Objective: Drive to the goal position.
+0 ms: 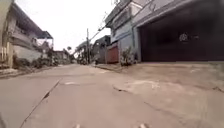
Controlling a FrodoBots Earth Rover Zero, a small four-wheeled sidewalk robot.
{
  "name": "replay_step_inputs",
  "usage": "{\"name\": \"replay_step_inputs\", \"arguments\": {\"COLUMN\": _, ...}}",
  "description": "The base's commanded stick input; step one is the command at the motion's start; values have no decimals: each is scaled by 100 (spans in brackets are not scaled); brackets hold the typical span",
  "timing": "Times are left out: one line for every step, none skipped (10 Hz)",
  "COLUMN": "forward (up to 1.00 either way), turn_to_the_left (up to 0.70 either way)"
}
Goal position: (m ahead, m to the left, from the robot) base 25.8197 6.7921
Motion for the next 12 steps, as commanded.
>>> {"name": "replay_step_inputs", "arguments": {"forward": 85, "turn_to_the_left": 0}}
{"name": "replay_step_inputs", "arguments": {"forward": 85, "turn_to_the_left": 0}}
{"name": "replay_step_inputs", "arguments": {"forward": 85, "turn_to_the_left": 0}}
{"name": "replay_step_inputs", "arguments": {"forward": 85, "turn_to_the_left": 0}}
{"name": "replay_step_inputs", "arguments": {"forward": 85, "turn_to_the_left": 0}}
{"name": "replay_step_inputs", "arguments": {"forward": 85, "turn_to_the_left": 0}}
{"name": "replay_step_inputs", "arguments": {"forward": 85, "turn_to_the_left": 0}}
{"name": "replay_step_inputs", "arguments": {"forward": 85, "turn_to_the_left": 0}}
{"name": "replay_step_inputs", "arguments": {"forward": 85, "turn_to_the_left": -18}}
{"name": "replay_step_inputs", "arguments": {"forward": 85, "turn_to_the_left": -34}}
{"name": "replay_step_inputs", "arguments": {"forward": 85, "turn_to_the_left": -30}}
{"name": "replay_step_inputs", "arguments": {"forward": 85, "turn_to_the_left": -23}}
